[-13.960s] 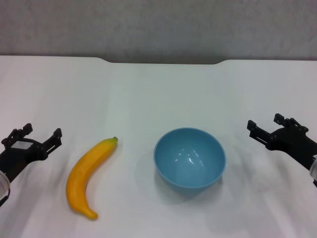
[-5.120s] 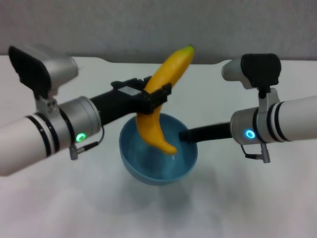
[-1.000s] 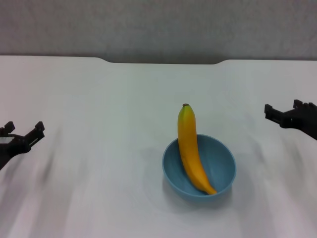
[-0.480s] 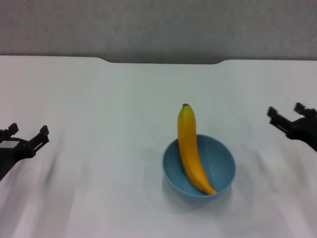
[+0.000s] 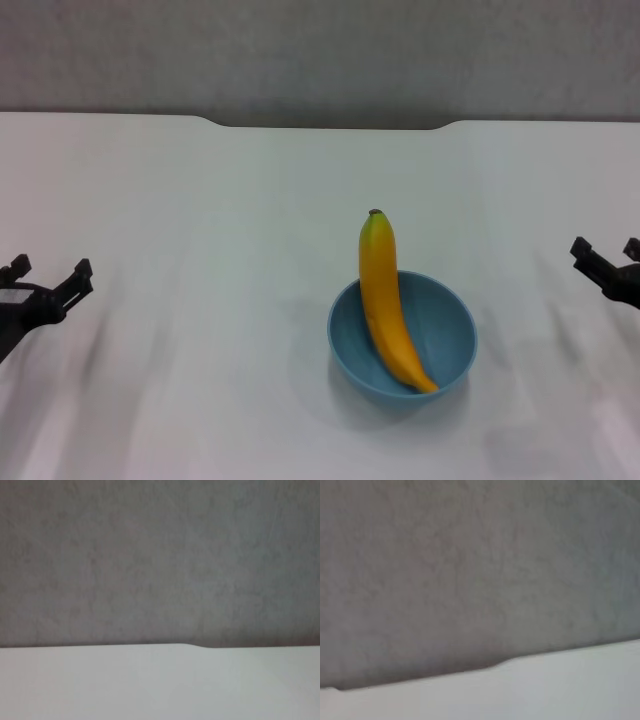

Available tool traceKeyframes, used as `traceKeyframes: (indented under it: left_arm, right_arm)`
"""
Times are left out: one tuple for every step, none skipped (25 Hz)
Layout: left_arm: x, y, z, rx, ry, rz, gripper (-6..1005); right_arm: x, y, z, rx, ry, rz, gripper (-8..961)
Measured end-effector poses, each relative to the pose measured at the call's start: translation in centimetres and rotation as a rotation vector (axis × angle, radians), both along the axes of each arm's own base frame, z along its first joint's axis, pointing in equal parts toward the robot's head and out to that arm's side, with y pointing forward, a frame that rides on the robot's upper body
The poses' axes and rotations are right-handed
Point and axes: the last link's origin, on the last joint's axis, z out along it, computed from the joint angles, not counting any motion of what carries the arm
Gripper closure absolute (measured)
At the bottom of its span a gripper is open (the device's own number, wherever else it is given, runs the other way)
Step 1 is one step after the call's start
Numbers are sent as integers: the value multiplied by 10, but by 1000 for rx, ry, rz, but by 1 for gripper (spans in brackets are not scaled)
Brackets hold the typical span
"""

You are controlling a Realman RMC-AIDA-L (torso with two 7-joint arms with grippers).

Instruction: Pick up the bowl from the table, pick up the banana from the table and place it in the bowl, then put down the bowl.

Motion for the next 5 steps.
traceKeyframes:
  left_arm:
    - [-1,0,0,-2,6,2,105]
    - [-1,1,0,-3,9,2,105]
    - [-1,1,1,-1,8,5,105]
    - [0,3,1,2,6,7,105]
    - [2,6,1,3,5,4,105]
  right_arm:
    - [-2,0,2,8,5,14,72]
    - [-4,0,3,15,8,23,72]
    - [-5,1,4,20,10,31,72]
    - [-6,1,4,23,12,36,72]
    - [-6,2,5,24,12,37,72]
